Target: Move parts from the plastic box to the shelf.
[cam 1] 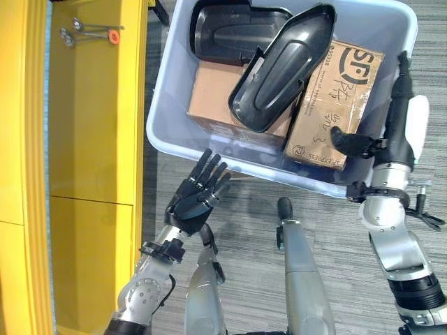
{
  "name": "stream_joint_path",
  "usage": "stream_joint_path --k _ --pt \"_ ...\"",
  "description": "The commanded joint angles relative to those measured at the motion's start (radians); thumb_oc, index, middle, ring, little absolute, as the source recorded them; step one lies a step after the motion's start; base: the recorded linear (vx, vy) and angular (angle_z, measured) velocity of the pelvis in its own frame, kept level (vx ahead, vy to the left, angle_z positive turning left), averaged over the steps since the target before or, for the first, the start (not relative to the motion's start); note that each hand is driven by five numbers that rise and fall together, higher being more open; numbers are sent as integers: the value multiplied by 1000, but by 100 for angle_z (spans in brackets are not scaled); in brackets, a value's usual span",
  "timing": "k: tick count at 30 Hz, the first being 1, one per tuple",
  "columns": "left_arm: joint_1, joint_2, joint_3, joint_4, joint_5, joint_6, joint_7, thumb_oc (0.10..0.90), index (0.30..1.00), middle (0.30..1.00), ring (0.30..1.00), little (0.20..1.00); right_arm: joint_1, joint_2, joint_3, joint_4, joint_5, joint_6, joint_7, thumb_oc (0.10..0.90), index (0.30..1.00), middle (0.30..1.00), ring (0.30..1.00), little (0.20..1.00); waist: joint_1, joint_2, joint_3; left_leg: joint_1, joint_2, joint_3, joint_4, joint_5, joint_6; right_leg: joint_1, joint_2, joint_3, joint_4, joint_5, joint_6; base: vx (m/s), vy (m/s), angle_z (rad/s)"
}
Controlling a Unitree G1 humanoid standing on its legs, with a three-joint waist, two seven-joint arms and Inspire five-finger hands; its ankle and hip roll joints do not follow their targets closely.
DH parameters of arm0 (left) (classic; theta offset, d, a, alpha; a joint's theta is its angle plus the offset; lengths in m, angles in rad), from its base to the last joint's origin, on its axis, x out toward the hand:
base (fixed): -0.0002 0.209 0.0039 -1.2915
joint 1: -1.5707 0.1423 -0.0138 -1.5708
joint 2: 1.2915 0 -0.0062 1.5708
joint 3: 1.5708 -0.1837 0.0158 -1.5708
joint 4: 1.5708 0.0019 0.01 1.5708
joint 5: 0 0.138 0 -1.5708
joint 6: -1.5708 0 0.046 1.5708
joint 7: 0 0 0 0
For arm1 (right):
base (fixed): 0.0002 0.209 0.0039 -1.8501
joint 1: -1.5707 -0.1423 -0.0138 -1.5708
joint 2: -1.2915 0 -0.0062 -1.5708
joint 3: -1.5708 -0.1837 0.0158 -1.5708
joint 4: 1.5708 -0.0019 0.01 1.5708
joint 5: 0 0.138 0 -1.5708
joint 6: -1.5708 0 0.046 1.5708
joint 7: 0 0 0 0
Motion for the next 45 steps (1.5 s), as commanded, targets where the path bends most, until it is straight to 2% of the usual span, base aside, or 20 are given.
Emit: stream_joint_path --k 1,6,10,13,15,17,18,20,22,23,25,28,30,31,34,35,37,39,42,45 --pt "14 25 30 -119 -63 -73 -21 900 1000 1000 1000 1000 -136 -23 -23 -104 8 -120 -15 900 1000 1000 1000 1000 -24 -21 -6 -17 -36 -22 52 22 -9 186 31 -73 -159 -30 -36 50 259 -2" --pt "-3 22 26 -136 -81 -55 20 900 1000 1000 1000 1000 -197 1 49 -75 -2 -115 31 900 1000 1000 1000 1000 -5 1 -6 38 -108 23 70 -83 27 266 -38 -76 -260 28 8 82 296 -4" --pt "-16 14 15 -148 -71 -51 46 900 1000 1000 1000 1000 -255 29 108 -41 -83 -95 69 900 1000 1000 1000 1000 9 14 -6 83 -156 56 72 -134 50 331 -80 -74 -373 96 46 66 312 -4" --pt "-22 14 13 -151 -63 -46 59 900 1000 1000 1000 1000 -269 39 126 -19 -118 -80 84 900 1000 1000 1000 1000 11 11 -6 106 -178 78 89 -164 65 364 -101 -66 -411 129 64 39 268 -7" --pt "-32 24 16 -156 -62 -19 91 900 1000 1000 1000 1000 -246 47 130 26 -136 -71 69 900 1000 1000 1000 1000 12 -5 -18 128 -215 91 144 -232 94 413 -147 -61 -455 163 101 110 378 -4" --pt "-37 33 21 -146 -78 1 129 900 1000 1000 1000 1000 -226 57 125 57 -145 -79 94 900 1000 1000 1000 1000 20 -24 -34 138 -214 120 172 -263 109 425 -169 -93 -462 179 117 128 326 -2" --pt "-31 34 36 -150 -73 -2 173 900 1000 1000 1000 1000 -228 76 136 70 -140 -84 142 900 1000 1000 1000 1000 52 -41 -38 162 -189 200 163 -269 125 422 -153 -225 -387 131 110 125 367 -35" --pt "-24 27 37 -157 -61 -1 203 900 1000 1000 1000 1000 -208 73 153 49 -130 -69 155 900 1000 1000 1000 1000 62 -35 -47 182 -201 196 123 -270 132 415 -74 -262 -266 15 74 82 251 -80" --pt "-19 25 33 -152 -46 -4 198 900 1000 1000 1000 1000 -169 65 155 31 -124 -77 141 900 1000 1000 1000 1000 62 -31 -53 177 -217 180 91 -247 133 404 0 -263 -189 -54 34 -50 10 -138" --pt "-17 25 34 -148 -37 -1 185 900 1000 1000 1000 1000 -142 59 152 20 -124 -85 127 900 1000 1000 1000 1000 67 -30 -55 161 -223 186 62 -209 136 400 45 -277 -167 -67 2 -136 -112 -85" --pt "-17 23 38 -125 -20 -1 135 900 1000 1000 1000 1000 -90 56 158 30 -137 -120 82 900 1000 1000 1000 1000 71 -40 -63 152 -258 166 47 -203 123 429 65 -261 -227 -69 2 -93 -126 -1" --pt "-32 17 31 -99 -9 -4 102 900 1000 1000 1000 1000 -94 62 170 53 -149 -125 36 900 1000 1000 1000 1000 57 -33 -46 124 -256 170 67 -171 121 411 63 -249 -279 -10 -10 -105 -81 21" --pt "-36 16 25 -101 -5 -6 102 900 1000 1000 1000 1000 -102 62 168 65 -149 -127 29 900 1000 1000 1000 1000 45 -24 -38 125 -256 178 82 -181 124 403 59 -246 -283 -4 -11 -51 -19 -1" --pt "-34 14 13 -100 -32 -28 121 900 1000 1000 1000 1000 -114 57 158 102 -148 -145 41 900 1000 1000 1000 1000 33 -19 -29 110 -262 166 180 -215 114 401 45 -233 -291 7 -23 -38 -37 -3" --pt "-23 15 25 -107 -33 -23 128 900 1000 1000 1000 1000 -137 69 169 140 -147 -166 42 900 1000 1000 1000 1000 40 -30 -11 25 -236 81 372 -202 82 399 49 -198 -290 17 -42 -28 -52 -21" --pt "-10 11 33 -118 -24 -28 131 900 1000 1000 1000 1000 -156 86 186 143 -158 -142 56 900 1000 1000 1000 1000 47 -32 -7 21 -179 31 338 -163 68 380 63 -174 -262 12 -45 -11 37 -37" --pt "2 10 40 -126 -28 -36 121 900 1000 1000 1000 1000 -167 93 197 152 -166 -139 59 900 1000 1000 1000 1000 49 -35 -14 59 -149 14 254 -147 67 373 63 -160 -255 9 -42 12 153 -50" --pt "12 8 44 -131 -32 -35 107 900 1000 1000 1000 1000 -176 89 210 153 -166 -133 60 900 1000 1000 1000 1000 53 -39 -27 106 -86 -16 131 -84 44 368 58 -148 -253 4 -38 23 218 -32" --pt "-4 -5 41 -106 -27 -20 82 900 1000 1000 1000 1000 -193 71 212 153 -154 -113 50 900 1000 1000 1000 1000 39 -26 -39 137 16 17 37 39 -5 372 36 -162 -265 -2 -43 3 232 6" --pt "-19 -14 26 -77 -40 -33 76 900 1000 1000 1000 1000 -215 52 205 156 -149 -108 59 900 1000 1000 1000 1000 22 -14 -44 179 16 40 -24 23 -10 355 -7 -168 -235 -12 -29 9 268 13"
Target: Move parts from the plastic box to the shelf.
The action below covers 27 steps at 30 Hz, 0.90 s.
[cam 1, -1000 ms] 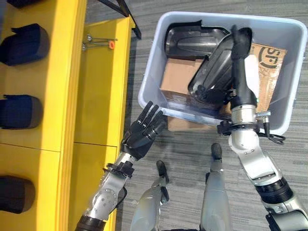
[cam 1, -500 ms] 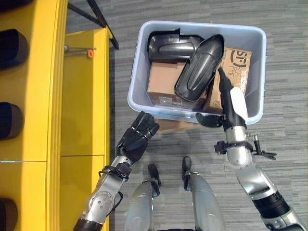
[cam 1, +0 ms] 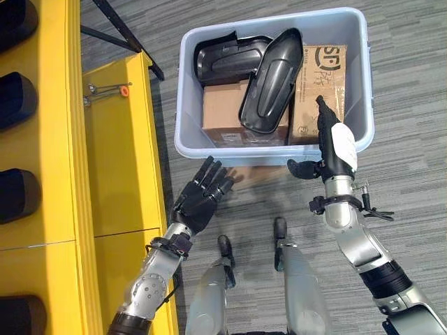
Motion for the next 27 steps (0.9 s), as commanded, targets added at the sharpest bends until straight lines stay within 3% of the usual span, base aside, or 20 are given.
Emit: stream_joint_path --k 1,5,8,10,20,27 --pt "59 -6 27 -165 -22 -72 -59 900 1000 1000 1000 1000 -131 -10 11 -131 -49 -62 -36 900 1000 1000 1000 1000 0 12 -50 43 -9 -49 -56 182 -22 74 23 -39 25 -114 76 46 300 4" --pt "62 -23 6 -154 -37 -84 -67 900 1000 1000 1000 1000 -154 -24 5 -139 -51 -55 -20 900 1000 1000 1000 1000 -5 38 -58 37 -38 -54 -41 167 -14 79 11 -17 9 -102 80 87 277 -10" --pt "63 -29 -18 -195 -65 -64 -35 900 1000 1000 1000 1000 -197 -40 -29 -216 -89 -49 33 900 1000 1000 1000 1000 -12 74 -78 61 -131 -56 -53 71 19 109 -20 33 -52 -71 114 215 361 12" --pt "66 -26 -25 -205 -73 -52 -29 900 1000 1000 1000 1000 -216 -39 -30 -239 -117 -45 45 900 1000 1000 1000 1000 -10 82 -81 69 -148 -54 -59 61 25 120 -28 41 -73 -60 124 123 143 2" --pt "102 -26 -38 -214 -94 -24 -43 900 1000 1000 1000 1000 -267 -56 -58 -241 -196 -12 40 900 1000 1000 1000 1000 4 101 -106 110 -179 -50 -79 42 39 183 -52 45 -142 -33 146 80 56 -1" --pt "122 -23 -44 -209 -103 -11 -48 900 1000 1000 1000 1000 -283 -87 -100 -235 -178 3 42 900 1000 1000 1000 1000 11 106 -122 125 -189 -55 -73 29 42 210 -64 39 -154 -32 153 86 25 4"
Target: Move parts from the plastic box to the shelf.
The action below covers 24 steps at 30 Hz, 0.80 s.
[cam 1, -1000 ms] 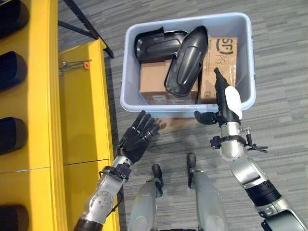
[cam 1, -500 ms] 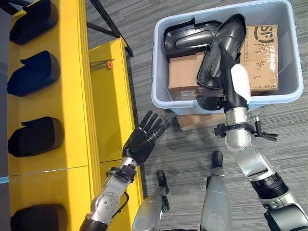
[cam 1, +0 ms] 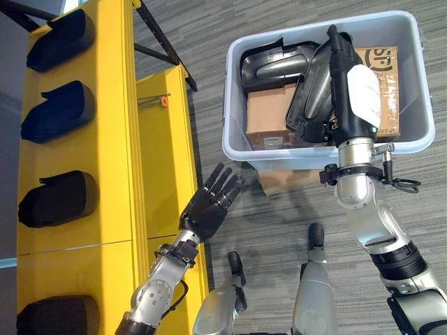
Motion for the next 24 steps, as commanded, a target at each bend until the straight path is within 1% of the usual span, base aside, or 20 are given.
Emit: stream_joint_path --k 1,4,6,9,10,16,19,21,22,24 --pt "20 1 -9 -144 -54 -33 -42 900 1000 1000 1000 1000 -139 -25 -26 -80 -53 -45 -40 900 1000 1000 1000 1000 7 39 -92 -51 -21 -12 43 -59 39 17 81 -6 120 -215 -63 62 24 0" --pt "23 -1 -14 -140 -57 -32 -40 900 1000 1000 1000 1000 -151 -31 -35 -68 -69 -45 -45 900 1000 1000 1000 1000 9 47 -87 -56 -29 -13 51 -62 42 12 74 -8 128 -217 -62 59 50 -2" --pt "28 1 -11 -144 -66 -32 -40 900 1000 1000 1000 1000 -179 -47 -31 -41 -90 -18 -22 900 1000 1000 1000 1000 14 57 -77 -63 -38 -13 59 -66 46 1 64 -8 137 -219 -59 48 69 0" --pt "29 0 -9 -142 -70 -24 -37 900 1000 1000 1000 1000 -201 -58 -27 -9 -97 -4 -6 900 1000 1000 1000 1000 18 64 -67 -76 -45 -13 70 -67 48 -13 55 -9 150 -222 -58 31 48 1" --pt "31 0 -8 -141 -64 -25 -40 900 1000 1000 1000 1000 -219 -70 -19 16 -106 17 8 900 1000 1000 1000 1000 23 72 -52 -93 -50 -13 77 -66 51 -34 51 -10 166 -225 -58 10 37 5" --pt "34 -1 -2 -151 -61 -26 -42 900 1000 1000 1000 1000 -237 -74 -2 41 -137 54 33 900 1000 1000 1000 1000 28 85 -21 -125 -57 -6 96 -66 54 -73 41 -15 200 -231 -59 -1 8 1" --pt "33 -2 1 -157 -61 -21 -43 900 1000 1000 1000 1000 -248 -79 6 55 -155 59 41 900 1000 1000 1000 1000 29 93 -5 -139 -61 -1 103 -65 57 -94 37 -17 215 -234 -60 -1 5 1" --pt "33 -2 2 -157 -61 -21 -43 900 1000 1000 1000 1000 -249 -79 6 55 -155 60 41 900 1000 1000 1000 1000 30 93 -5 -140 -61 -1 103 -66 57 -95 37 -16 217 -234 -60 -4 15 4" --pt "40 -1 1 -164 -57 -18 -50 900 1000 1000 1000 1000 -266 -82 21 68 -192 78 63 900 1000 1000 1000 1000 35 104 19 -158 -64 4 110 -62 59 -118 31 -21 230 -233 -61 0 0 0" --pt "43 -2 2 -165 -55 -19 -57 900 1000 1000 1000 1000 -277 -83 30 71 -203 84 70 900 1000 1000 1000 1000 38 107 19 -175 -67 5 116 -61 59 -138 29 -19 241 -235 -61 -4 17 -4"
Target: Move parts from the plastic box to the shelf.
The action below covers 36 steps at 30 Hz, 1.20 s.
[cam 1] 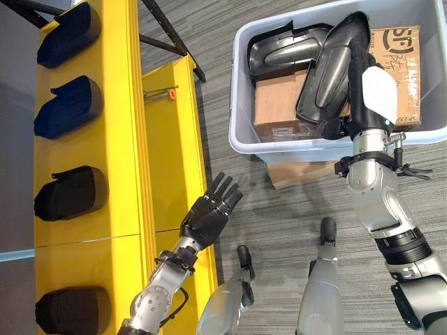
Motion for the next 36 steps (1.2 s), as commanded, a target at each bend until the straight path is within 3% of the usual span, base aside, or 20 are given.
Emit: stream_joint_path --k 1,19,30,36 --pt "13 -1 3 -162 -18 -39 -51 900 1000 1000 1000 1000 -193 -50 15 -90 -112 -37 -16 900 1000 1000 1000 1000 12 73 40 -55 -43 1 73 -65 57 -10 58 -31 197 -245 -74 0 0 0" --pt "9 2 -12 -176 -21 -39 -38 900 1000 1000 1000 1000 -251 -35 85 -51 -162 28 -14 900 1000 1000 1000 1000 34 98 40 -152 -52 16 90 -51 55 -133 41 -32 258 -252 -70 0 6 1" --pt "4 2 -22 -178 -16 -47 -32 900 1000 1000 1000 1000 -274 -45 89 -32 -176 16 -56 900 1000 1000 1000 1000 40 105 40 -187 -54 20 110 -55 55 -172 39 -28 277 -254 -70 0 0 0" --pt "0 0 -36 -177 -18 -60 -22 900 1000 1000 1000 1000 -300 -46 89 -24 -122 7 -110 900 1000 1000 1000 1000 40 113 40 -214 -57 28 129 -58 55 -204 41 -18 296 -259 -74 8 12 -2"
